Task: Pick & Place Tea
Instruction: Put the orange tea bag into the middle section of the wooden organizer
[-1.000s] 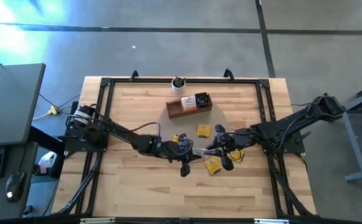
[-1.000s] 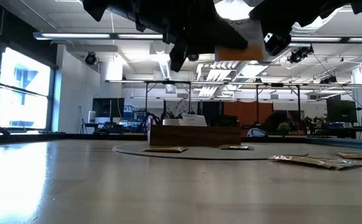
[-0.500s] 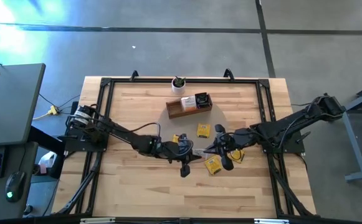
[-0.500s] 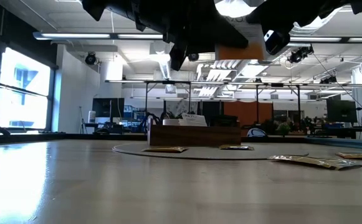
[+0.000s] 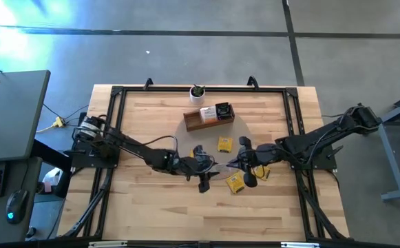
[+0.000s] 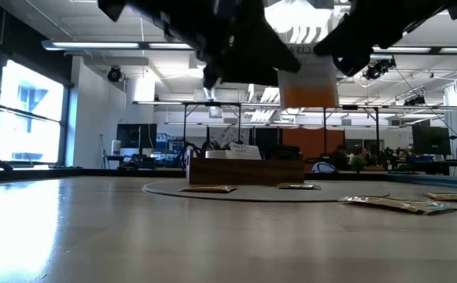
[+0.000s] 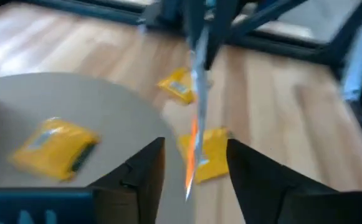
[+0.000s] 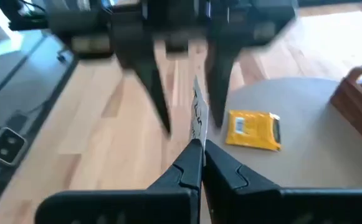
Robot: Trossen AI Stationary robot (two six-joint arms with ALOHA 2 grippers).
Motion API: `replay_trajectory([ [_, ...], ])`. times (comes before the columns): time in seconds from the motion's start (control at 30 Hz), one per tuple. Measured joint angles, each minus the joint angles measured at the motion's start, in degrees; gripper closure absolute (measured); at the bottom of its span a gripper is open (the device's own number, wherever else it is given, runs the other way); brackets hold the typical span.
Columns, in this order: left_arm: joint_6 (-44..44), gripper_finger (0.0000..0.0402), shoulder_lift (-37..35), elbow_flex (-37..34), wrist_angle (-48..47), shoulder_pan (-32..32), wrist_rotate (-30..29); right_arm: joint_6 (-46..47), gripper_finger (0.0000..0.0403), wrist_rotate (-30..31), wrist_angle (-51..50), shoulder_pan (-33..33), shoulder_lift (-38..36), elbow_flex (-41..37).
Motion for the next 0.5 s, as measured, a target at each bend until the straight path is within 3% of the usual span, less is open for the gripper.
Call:
replay_trajectory([
  [0.17, -3.0, 0.0214, -5.1, 0.1, -11.6, 0.4, -7.7, -0.9, 0.0401, -0.6, -0.1, -1.6, 0.0, 0.0],
  [0.27, -3.4, 0.0214, -7.4, 0.1, -15.6, 0.5, -8.8, -4.5, 0.0401, 4.4, -0.8, -4.0, 0.0, 0.0],
  [0.33, -3.3, 0.0216, -9.6, 0.1, -16.4, 0.4, -9.5, -7.8, 0.0402, 7.7, -1.6, -7.4, 0.0, 0.0],
  [0.5, -2.9, 0.0226, -13.8, 0.1, -13.9, 0.4, -9.3, -15.4, 0.0402, 4.0, 4.6, -20.2, 1.0, 0.0],
])
